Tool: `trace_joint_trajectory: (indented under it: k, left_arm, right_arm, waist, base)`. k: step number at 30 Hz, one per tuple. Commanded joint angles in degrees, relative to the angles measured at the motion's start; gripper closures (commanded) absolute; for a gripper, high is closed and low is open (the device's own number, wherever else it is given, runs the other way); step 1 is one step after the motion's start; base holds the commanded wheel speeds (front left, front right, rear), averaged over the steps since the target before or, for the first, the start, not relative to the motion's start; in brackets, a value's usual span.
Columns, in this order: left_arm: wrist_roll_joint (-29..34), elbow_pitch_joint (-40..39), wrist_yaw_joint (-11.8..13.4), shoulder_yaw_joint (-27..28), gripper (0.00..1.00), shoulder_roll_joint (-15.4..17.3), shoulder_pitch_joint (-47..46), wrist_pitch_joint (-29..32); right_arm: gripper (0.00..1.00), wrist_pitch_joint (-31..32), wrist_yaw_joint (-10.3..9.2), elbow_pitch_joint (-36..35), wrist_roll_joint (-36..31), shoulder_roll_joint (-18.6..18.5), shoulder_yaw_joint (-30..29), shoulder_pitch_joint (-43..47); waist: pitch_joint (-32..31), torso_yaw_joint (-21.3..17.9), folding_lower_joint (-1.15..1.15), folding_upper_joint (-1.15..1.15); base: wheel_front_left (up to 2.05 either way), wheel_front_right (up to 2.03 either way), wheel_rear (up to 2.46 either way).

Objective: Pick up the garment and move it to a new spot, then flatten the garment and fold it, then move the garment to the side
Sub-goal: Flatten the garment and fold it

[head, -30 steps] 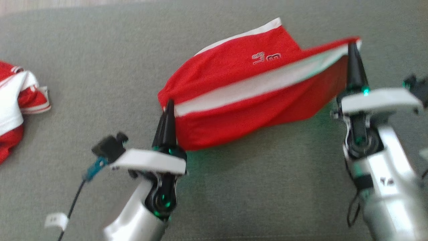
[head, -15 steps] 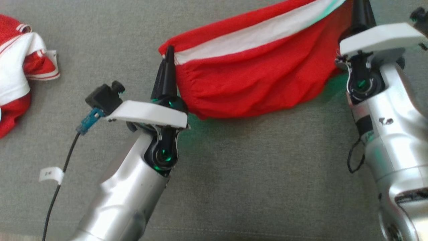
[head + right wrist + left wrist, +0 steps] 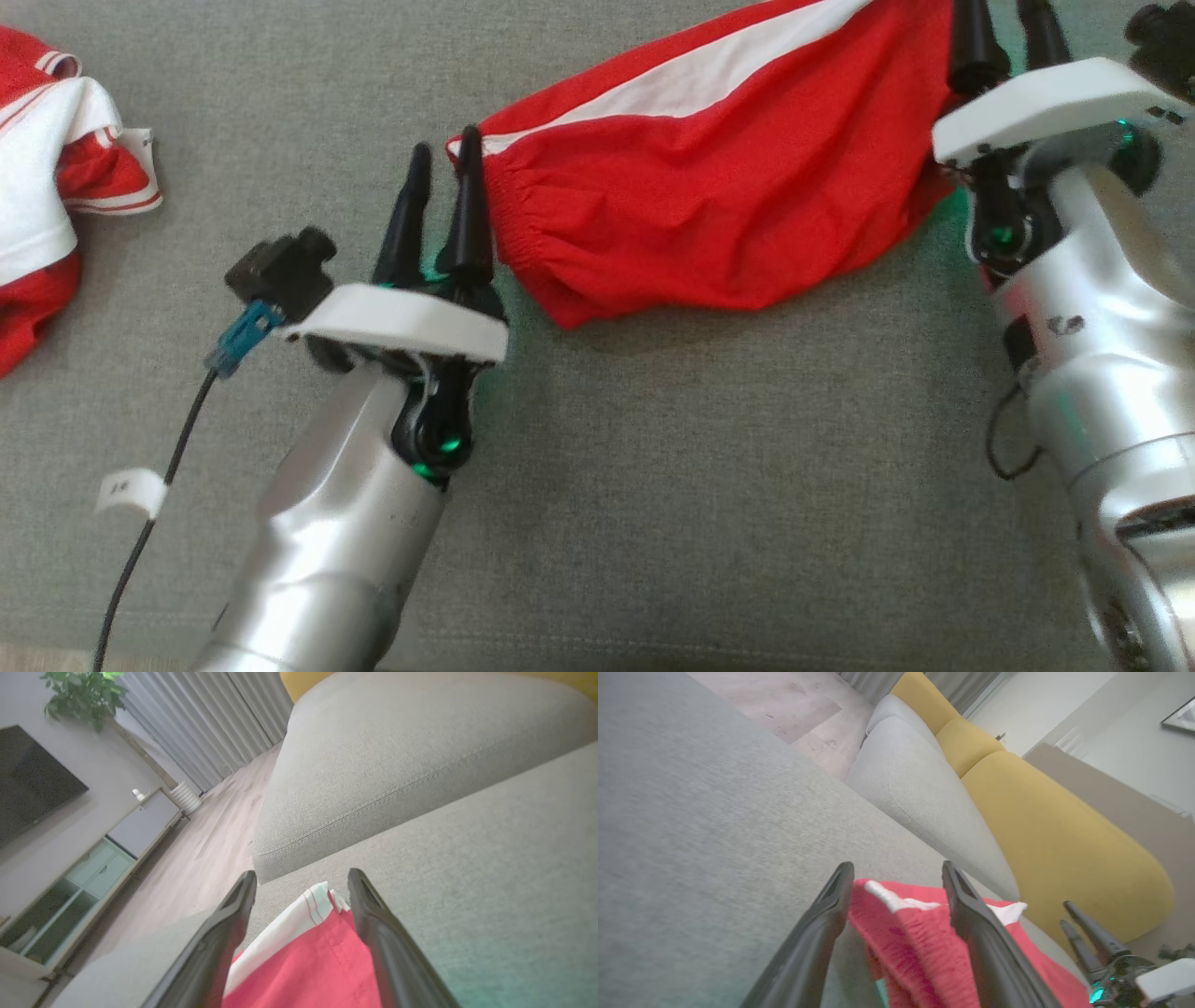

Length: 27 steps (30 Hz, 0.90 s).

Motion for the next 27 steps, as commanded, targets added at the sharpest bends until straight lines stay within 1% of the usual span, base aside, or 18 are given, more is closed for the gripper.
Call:
trace_joint_trajectory:
  k: [1, 3, 6, 7, 12, 15, 19, 23, 27]
  left_arm:
    - [4.41, -0.6, 0.37, 3.63, 0.0, 1.28, 1.71, -0.28]
    - [9.9, -1.39, 1.75, 5.38, 0.0, 1.28, 2.78, -0.28]
    - [16.79, -3.47, 3.9, 7.25, 0.0, 1.28, 4.98, -0.28]
    - [16.79, -3.47, 3.9, 7.25, 0.0, 1.28, 4.98, -0.28]
    - [25.86, -7.31, 7.74, 9.63, 0.0, 1.28, 9.11, -0.28]
    - [30.62, -8.79, 9.43, 10.04, 0.0, 1.28, 11.88, -0.28]
    - [35.81, -10.72, 12.25, 10.98, 0.0, 1.28, 16.1, -0.28]
    - [39.94, -12.4, 14.75, 10.71, 0.0, 1.28, 21.06, -0.28]
    - [42.22, -13.93, 16.3, 9.88, 0.0, 1.28, 24.89, -0.28]
  right_arm:
    - [0.0, -0.7, 0.2, -1.89, -3.35, -0.68, 0.71, 0.09]
    - [0.0, -0.74, 0.2, -4.5, -7.81, -1.8, -0.15, 1.4]
    - [0.0, -0.75, 0.2, -8.25, -14.2, -2.01, -2.62, 4.95]
    - [0.0, -0.75, 0.2, -8.25, -14.2, -2.01, -2.62, 4.95]
    - [0.0, -0.76, 0.2, -11.97, -22.42, -0.25, -6.87, 11.45]
    - [0.0, -0.77, 0.2, -13.35, -26.28, 0.86, -9.04, 15.05]
    - [0.0, -0.77, 0.2, -14.42, -28.88, 2.52, -12.24, 19.78]
    - [0.0, -0.77, 0.2, -14.7, -30.19, 3.44, -13.93, 23.21]
    - [0.0, -0.77, 0.2, -14.21, -31.17, 3.67, -15.62, 24.11]
  waist:
    - [-0.46, -0.06, 0.0, 0.0]
    - [-0.91, -0.13, 0.0, 0.0]
    - [-1.95, -0.37, 0.0, 0.0]
    - [-1.95, -0.37, 0.0, 0.0]
    - [-4.71, -0.86, 0.0, 0.0]
    - [-6.56, -1.16, 0.0, 0.0]
    - [-9.01, -1.55, 0.0, 0.0]
    - [-10.86, -1.57, 0.0, 0.0]
    - [-11.2, -0.78, 0.0, 0.0]
  base:
    - [0.0, 0.0, 0.0]
    - [0.0, 0.0, 0.0]
    - [0.0, 0.0, 0.0]
    - [0.0, 0.0, 0.0]
    - [0.0, 0.0, 0.0]
    - [0.0, 0.0, 0.0]
    - [0.0, 0.0, 0.0]
    - [0.0, 0.0, 0.0]
    - [0.0, 0.0, 0.0]
